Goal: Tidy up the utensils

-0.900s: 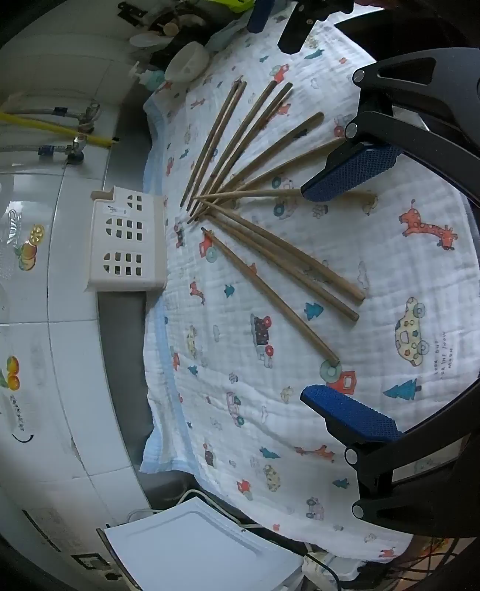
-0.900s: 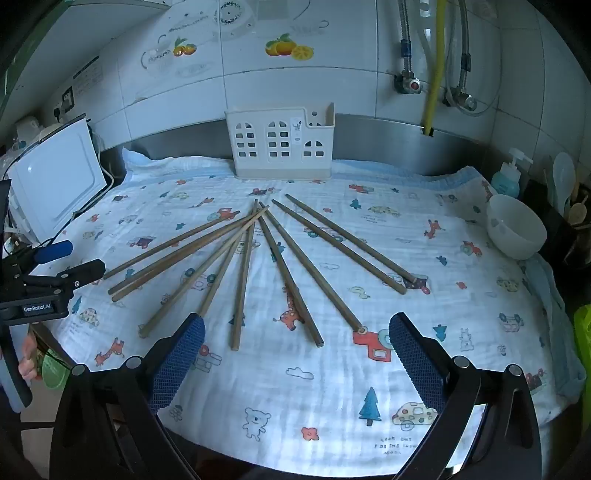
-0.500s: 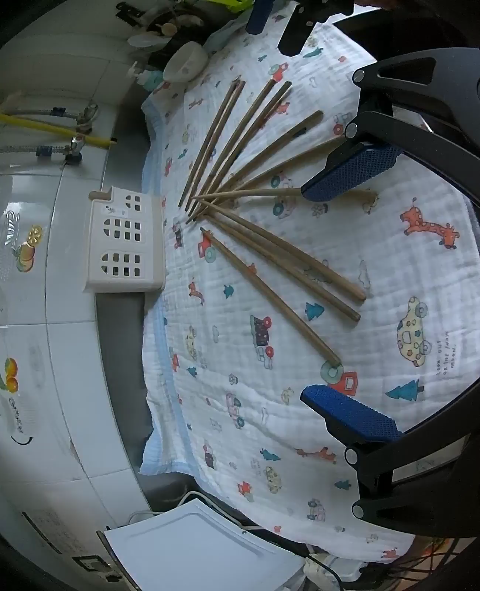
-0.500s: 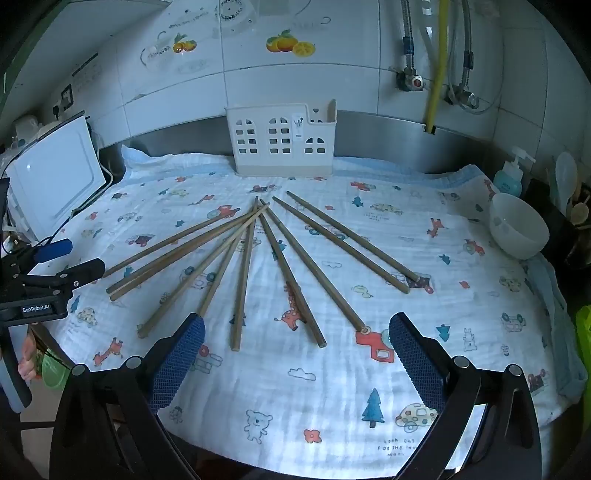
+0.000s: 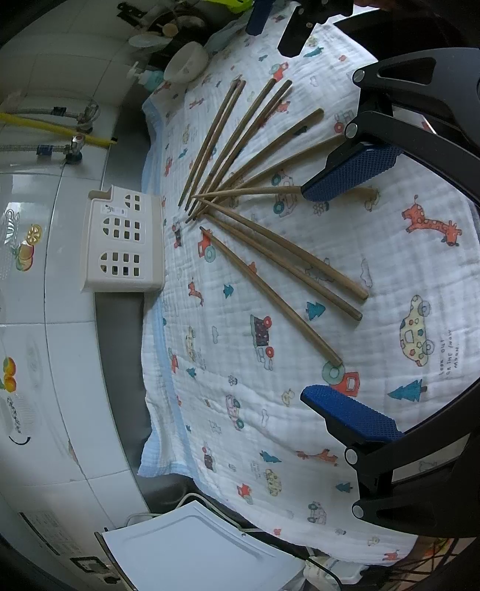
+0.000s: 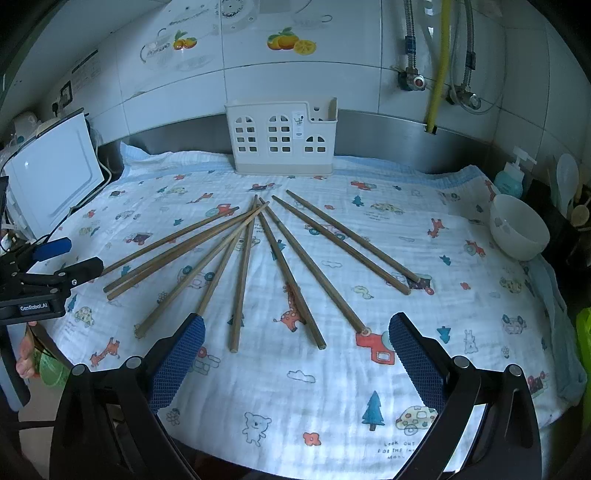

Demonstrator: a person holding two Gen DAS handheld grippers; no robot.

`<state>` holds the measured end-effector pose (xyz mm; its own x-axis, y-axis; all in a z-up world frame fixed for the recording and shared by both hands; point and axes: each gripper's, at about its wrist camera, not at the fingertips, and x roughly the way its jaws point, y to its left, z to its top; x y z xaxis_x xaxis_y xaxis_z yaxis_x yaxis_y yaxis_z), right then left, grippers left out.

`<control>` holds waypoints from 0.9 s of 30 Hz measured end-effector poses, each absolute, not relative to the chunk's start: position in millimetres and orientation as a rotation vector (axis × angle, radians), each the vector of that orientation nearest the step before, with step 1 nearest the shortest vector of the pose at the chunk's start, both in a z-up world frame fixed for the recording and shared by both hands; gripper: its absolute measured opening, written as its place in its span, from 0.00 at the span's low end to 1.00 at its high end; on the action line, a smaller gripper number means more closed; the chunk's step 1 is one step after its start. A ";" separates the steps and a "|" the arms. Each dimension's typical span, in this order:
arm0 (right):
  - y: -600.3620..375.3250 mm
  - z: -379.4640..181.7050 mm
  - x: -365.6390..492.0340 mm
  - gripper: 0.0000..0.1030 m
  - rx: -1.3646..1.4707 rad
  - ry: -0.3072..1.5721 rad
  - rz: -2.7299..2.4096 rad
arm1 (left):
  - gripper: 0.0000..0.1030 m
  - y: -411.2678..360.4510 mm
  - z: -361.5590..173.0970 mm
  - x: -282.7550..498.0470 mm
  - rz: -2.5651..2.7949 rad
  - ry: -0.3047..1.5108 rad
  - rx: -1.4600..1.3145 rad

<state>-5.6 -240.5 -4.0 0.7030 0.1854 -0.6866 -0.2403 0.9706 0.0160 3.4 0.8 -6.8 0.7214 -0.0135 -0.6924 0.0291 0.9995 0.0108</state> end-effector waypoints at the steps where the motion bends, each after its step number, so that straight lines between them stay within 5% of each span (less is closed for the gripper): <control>1: -240.5 -3.7 -5.6 0.94 -0.078 0.753 0.237 | 0.95 0.8 -7.0 3.4 -0.023 0.765 0.022; 27: -234.6 -1.0 -6.6 0.93 -0.084 0.753 0.241 | 0.94 6.8 -4.6 4.9 -0.021 0.762 0.025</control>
